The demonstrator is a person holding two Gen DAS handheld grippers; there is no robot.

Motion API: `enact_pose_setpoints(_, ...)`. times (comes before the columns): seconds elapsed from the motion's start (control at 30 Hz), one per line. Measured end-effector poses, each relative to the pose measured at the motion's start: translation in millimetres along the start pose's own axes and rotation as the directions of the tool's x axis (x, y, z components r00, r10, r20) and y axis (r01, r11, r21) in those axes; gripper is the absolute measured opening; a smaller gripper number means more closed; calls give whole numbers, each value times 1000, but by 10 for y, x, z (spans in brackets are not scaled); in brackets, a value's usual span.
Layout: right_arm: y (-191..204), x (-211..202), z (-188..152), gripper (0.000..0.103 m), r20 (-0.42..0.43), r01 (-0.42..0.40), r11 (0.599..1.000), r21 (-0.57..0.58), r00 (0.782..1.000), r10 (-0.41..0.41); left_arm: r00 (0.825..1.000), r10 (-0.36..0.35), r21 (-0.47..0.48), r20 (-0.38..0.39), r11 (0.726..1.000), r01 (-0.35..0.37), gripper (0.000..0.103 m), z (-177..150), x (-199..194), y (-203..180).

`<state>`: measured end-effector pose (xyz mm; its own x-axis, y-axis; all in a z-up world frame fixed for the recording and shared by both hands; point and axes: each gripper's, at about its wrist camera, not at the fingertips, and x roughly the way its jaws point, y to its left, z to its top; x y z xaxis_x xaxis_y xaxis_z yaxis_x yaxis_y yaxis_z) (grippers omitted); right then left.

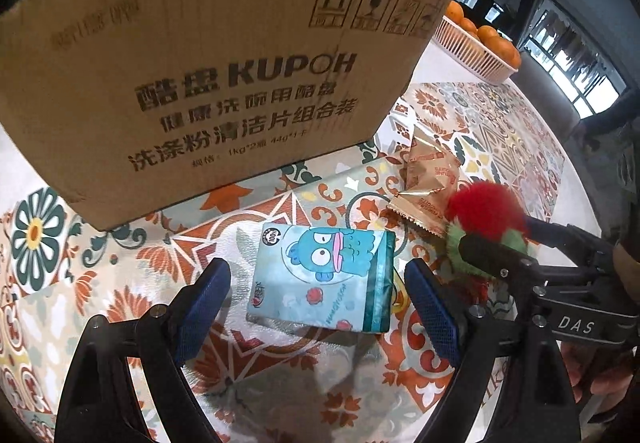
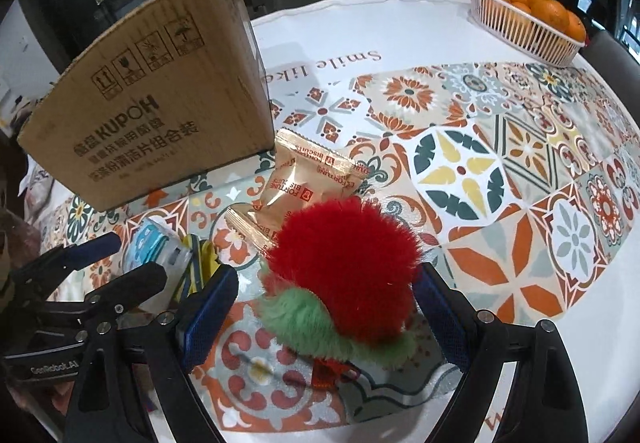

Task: Organize soft objects
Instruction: 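Grasp the blue tissue pack with the left tool while the right tool grasps the red fluffy ball, then lift the tissue pack with the left tool while the right tool carries the red ball toward the box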

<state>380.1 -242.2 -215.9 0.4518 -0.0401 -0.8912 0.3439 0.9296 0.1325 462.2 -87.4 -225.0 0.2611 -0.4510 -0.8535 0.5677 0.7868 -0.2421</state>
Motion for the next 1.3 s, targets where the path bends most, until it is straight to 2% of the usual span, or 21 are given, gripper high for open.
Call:
enact_pose_setpoints(0.2, -38, 74, 9, 88, -10, 13, 1000, 10, 1000, -13, 1000, -4, -3, -20, 1000, 4, 89, 21, 119, 18)
enact_pose_setpoints(0.3, -54, 99, 8, 82, -10, 20, 1000, 11, 1000, -20, 1000, -6, -5, -30, 1000, 6, 87, 20, 165, 23)
enact_pose_setpoints(0.43, -74, 134, 5, 68, -24, 8, 1000, 24, 1000, -7, 999, -12, -24, -38, 1000, 11, 77, 8, 205, 27)
enact_pose_setpoints(0.57, -56, 103, -14, 53, -19, -7, 1000, 22, 1000, 8, 999, -4, -50, -33, 999, 2, 75, 0, 193, 11)
enact_pose_setpoints(0.67, -52, 60, -29, 46, -11, -18, 1000, 17, 1000, 18, 999, 43, -63, -31, 997, -45, 75, -25, 159, -8)
enact_pose_setpoints(0.93, -101, -121, -67, 42, 14, -56, 998, 10, 998, 56, 987, 158, -82, 4, 984, -158, 75, -96, -66, -148)
enact_pose_setpoints(1.3, -46, -559, -70, 42, 85, -121, 992, -38, 989, 124, 976, 204, -137, 71, 972, -193, 75, -188, -538, -305)
